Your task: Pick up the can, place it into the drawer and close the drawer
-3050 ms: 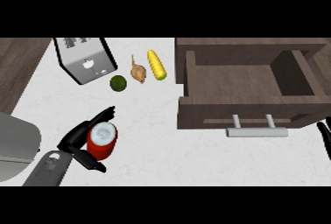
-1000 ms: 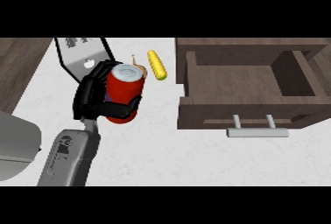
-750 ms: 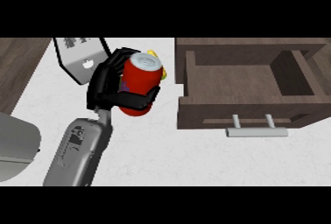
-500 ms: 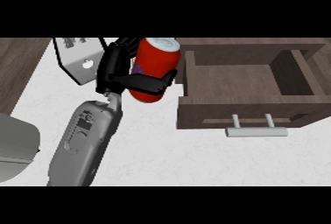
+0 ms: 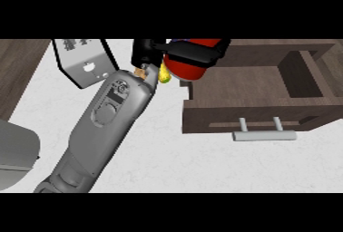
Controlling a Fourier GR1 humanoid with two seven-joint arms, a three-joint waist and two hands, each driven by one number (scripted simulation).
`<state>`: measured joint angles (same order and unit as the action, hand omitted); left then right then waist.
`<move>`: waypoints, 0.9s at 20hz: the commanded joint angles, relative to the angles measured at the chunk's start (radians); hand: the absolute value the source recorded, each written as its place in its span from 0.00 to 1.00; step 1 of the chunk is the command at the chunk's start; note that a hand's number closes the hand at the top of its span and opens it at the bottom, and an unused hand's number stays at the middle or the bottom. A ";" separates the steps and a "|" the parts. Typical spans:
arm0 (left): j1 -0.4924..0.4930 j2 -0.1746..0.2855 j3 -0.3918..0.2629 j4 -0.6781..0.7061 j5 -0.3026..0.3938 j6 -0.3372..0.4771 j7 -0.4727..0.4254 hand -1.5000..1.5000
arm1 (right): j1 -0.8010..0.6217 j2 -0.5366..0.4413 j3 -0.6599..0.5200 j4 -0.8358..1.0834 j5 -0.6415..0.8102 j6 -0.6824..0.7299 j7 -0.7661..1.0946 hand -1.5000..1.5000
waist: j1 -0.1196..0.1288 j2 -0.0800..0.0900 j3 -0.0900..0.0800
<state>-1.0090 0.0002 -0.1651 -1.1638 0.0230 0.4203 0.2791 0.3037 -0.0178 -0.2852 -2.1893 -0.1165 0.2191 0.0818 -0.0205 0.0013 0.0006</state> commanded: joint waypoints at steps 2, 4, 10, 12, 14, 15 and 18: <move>-0.195 0.000 -0.028 0.166 0.037 0.089 0.030 1.00 | -0.014 0.000 0.019 -0.036 0.006 -0.004 0.049 0.00 | -0.010 0.002 0.000; -0.194 0.000 -0.003 0.253 0.072 0.045 -0.079 1.00 | -0.004 -0.010 -0.012 0.011 -0.024 0.027 -0.006 0.00 | -0.012 0.004 0.000; -0.327 0.000 -0.086 0.388 0.181 0.132 -0.062 1.00 | -0.108 -0.035 -0.020 0.020 -0.012 -0.023 0.074 0.00 | -0.022 0.007 0.000; -0.358 0.000 -0.093 0.421 0.171 0.126 -0.064 1.00 | -0.034 0.012 0.018 -0.050 0.000 -0.016 0.069 0.00 | -0.020 0.004 0.000; -0.446 0.000 -0.111 0.482 0.208 0.167 -0.049 1.00 | -0.047 0.016 0.037 -0.022 0.013 -0.016 0.056 0.00 | -0.038 0.009 0.001; -0.410 0.000 -0.139 0.503 0.241 0.158 -0.102 1.00 | -0.133 -0.024 -0.003 0.024 -0.005 -0.035 0.087 0.00 | -0.034 0.011 0.001; -0.400 0.000 -0.141 0.549 0.280 0.131 -0.148 1.00 | -0.099 -0.008 0.005 0.056 0.007 -0.011 0.035 0.00 | -0.028 0.010 0.001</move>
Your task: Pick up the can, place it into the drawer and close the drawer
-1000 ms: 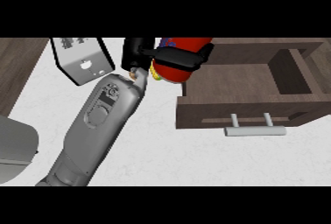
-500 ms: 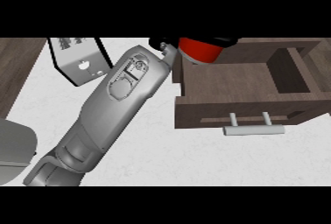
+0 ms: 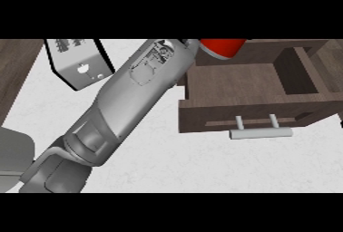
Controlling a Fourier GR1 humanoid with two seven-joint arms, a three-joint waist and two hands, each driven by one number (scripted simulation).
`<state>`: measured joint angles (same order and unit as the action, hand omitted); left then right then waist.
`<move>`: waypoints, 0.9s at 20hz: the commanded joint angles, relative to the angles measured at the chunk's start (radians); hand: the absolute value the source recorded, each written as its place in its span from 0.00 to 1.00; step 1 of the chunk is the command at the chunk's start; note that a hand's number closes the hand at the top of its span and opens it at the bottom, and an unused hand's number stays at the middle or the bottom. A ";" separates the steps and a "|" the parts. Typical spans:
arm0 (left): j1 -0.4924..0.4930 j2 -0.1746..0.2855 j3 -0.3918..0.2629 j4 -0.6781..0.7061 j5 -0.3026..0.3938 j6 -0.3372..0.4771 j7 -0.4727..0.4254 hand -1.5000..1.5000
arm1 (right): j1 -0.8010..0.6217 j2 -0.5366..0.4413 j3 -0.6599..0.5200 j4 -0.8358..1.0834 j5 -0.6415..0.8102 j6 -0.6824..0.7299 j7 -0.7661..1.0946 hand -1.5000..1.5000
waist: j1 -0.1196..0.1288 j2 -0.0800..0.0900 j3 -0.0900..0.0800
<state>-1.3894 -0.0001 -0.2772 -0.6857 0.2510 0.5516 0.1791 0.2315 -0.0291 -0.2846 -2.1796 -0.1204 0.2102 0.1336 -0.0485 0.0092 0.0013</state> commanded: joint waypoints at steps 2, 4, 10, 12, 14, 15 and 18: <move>-0.094 0.000 -0.043 0.111 0.057 0.024 -0.023 1.00 | 0.036 0.012 0.013 -0.010 0.021 0.013 -0.019 0.00 | -0.010 0.000 0.000; -0.109 0.000 -0.082 0.146 0.088 0.026 -0.024 1.00 | -0.015 -0.001 0.010 -0.002 0.004 0.002 0.012 0.00 | -0.019 0.004 0.001; -0.082 0.000 -0.105 0.237 0.154 0.014 -0.114 1.00 | -0.005 -0.010 0.004 -0.027 -0.014 0.013 0.020 0.00 | -0.039 0.009 0.001; -0.112 0.000 -0.113 0.269 0.150 0.006 -0.132 1.00 | -0.028 0.007 0.024 0.040 0.036 0.001 -0.033 0.00 | -0.029 0.011 0.001; -0.099 0.000 -0.167 0.235 0.179 0.066 -0.130 1.00 | -0.033 0.012 0.031 0.061 0.042 -0.001 -0.032 0.00 | -0.032 0.008 0.001; -0.103 0.000 -0.179 0.247 0.185 0.073 -0.127 1.00 | -0.064 -0.007 0.009 0.053 0.031 -0.013 -0.008 0.00 | -0.034 0.009 0.001; -0.091 0.000 -0.225 0.259 0.204 0.071 -0.137 1.00 | -0.095 -0.011 0.024 0.070 0.054 -0.019 -0.007 0.00 | -0.040 0.011 0.001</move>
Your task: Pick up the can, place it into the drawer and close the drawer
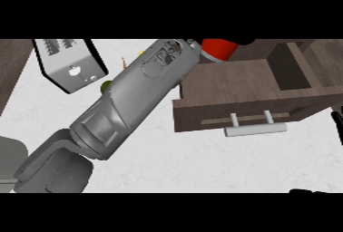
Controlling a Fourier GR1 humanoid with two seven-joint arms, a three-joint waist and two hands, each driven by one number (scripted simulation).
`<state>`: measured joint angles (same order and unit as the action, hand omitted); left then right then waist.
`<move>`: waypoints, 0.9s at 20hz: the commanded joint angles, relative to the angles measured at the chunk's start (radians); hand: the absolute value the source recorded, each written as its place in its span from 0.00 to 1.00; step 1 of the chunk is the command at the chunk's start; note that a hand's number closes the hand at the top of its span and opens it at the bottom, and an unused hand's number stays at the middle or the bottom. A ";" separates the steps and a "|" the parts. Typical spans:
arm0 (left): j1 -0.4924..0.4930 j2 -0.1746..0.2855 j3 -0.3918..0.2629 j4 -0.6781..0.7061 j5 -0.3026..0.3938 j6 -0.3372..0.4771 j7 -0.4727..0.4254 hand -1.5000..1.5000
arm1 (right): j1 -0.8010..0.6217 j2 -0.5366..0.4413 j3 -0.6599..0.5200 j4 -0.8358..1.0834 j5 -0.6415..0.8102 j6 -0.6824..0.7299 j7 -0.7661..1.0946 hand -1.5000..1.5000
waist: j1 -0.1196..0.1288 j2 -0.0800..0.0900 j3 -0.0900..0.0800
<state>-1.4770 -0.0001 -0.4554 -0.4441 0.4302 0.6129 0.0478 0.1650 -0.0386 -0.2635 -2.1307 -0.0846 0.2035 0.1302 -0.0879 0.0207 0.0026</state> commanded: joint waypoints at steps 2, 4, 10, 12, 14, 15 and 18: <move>0.015 0.000 -0.079 0.006 0.043 0.046 -0.014 1.00 | -0.032 0.001 0.016 0.007 0.016 -0.013 0.021 0.00 | -0.009 0.000 0.000; 0.038 0.000 -0.087 0.041 0.038 0.024 -0.057 1.00 | -0.077 -0.019 -0.006 0.012 0.001 -0.027 0.052 0.00 | -0.008 0.004 0.000; 0.039 0.000 -0.122 0.078 0.045 0.051 -0.110 1.00 | -0.029 0.007 0.038 -0.011 0.028 -0.007 0.007 0.00 | -0.029 0.007 0.000; 0.021 0.000 -0.132 0.101 0.059 0.065 -0.071 0.00 | -0.044 -0.010 0.022 0.013 0.017 0.000 0.008 0.00 | -0.038 0.011 0.000; 0.049 0.000 -0.179 0.061 0.069 0.105 -0.047 0.00 | -0.097 0.001 0.033 0.056 0.034 -0.024 0.002 0.00 | -0.040 0.011 0.001; 0.053 0.000 -0.166 0.078 0.072 0.105 -0.073 0.00 | -0.049 0.004 0.045 0.042 0.061 -0.011 -0.023 0.00 | -0.034 0.009 0.000; 0.044 0.000 -0.173 0.078 0.087 0.134 -0.081 0.00 | -0.042 0.000 0.023 0.023 0.013 0.001 -0.021 0.00 | -0.048 0.009 0.001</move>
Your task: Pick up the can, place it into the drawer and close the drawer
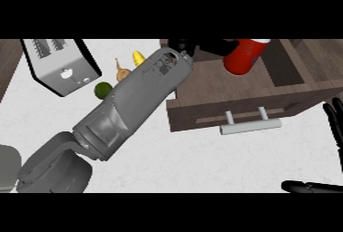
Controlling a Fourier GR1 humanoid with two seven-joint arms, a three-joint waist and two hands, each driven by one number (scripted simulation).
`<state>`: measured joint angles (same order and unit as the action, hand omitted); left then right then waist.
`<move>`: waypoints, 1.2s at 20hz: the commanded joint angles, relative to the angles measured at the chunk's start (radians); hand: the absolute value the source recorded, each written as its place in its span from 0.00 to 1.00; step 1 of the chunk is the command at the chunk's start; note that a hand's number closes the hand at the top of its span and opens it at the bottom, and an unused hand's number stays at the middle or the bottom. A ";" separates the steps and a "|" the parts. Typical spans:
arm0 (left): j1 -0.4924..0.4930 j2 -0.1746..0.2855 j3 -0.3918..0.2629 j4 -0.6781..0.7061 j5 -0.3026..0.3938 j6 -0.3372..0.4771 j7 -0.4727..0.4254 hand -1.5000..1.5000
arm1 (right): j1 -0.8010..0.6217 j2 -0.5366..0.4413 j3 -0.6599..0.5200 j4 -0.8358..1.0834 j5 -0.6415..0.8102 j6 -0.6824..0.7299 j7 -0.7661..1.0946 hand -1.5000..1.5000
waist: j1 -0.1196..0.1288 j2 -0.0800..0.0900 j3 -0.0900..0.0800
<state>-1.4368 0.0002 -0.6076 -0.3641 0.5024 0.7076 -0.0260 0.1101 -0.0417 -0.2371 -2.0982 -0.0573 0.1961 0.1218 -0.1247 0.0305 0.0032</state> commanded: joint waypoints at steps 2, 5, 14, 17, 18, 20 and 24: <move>-0.004 0.000 -0.013 0.018 0.025 0.043 -0.015 0.00 | -0.009 -0.022 -0.009 -0.026 -0.013 0.009 0.023 0.00 | -0.010 0.002 0.000; 0.018 0.000 -0.032 -0.001 0.042 0.082 -0.029 0.00 | -0.017 -0.011 -0.004 -0.010 -0.021 0.006 0.022 0.00 | -0.017 0.004 0.000; 0.013 0.000 -0.009 -0.011 0.111 0.093 -0.042 0.00 | -0.021 -0.115 -0.038 -0.101 0.105 0.022 -0.025 0.00 | 0.000 -0.002 -0.002; 0.010 0.000 0.011 -0.017 0.142 0.072 -0.065 0.00 | -0.008 -0.123 0.008 -0.121 0.184 0.035 -0.078 0.00 | 0.010 -0.001 -0.002; 0.034 0.000 -0.008 -0.036 0.149 0.078 -0.071 0.00 | -0.043 -0.141 -0.003 -0.130 0.186 0.027 -0.045 0.00 | 0.007 -0.001 -0.002; 0.031 0.000 0.006 -0.048 0.171 0.098 -0.096 0.00 | -0.073 -0.145 0.046 -0.115 0.270 0.017 -0.067 0.00 | 0.015 0.003 -0.002; 0.009 0.000 -0.002 -0.077 0.200 0.099 -0.090 0.00 | -0.069 -0.156 0.088 -0.111 0.376 0.008 -0.105 0.00 | 0.041 -0.009 -0.002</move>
<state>-1.4150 0.0000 -0.6064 -0.4223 0.6758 0.7995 -0.1120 0.0581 -0.1831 -0.1882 -2.2109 0.2219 0.2152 0.0371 -0.1022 0.0268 0.0013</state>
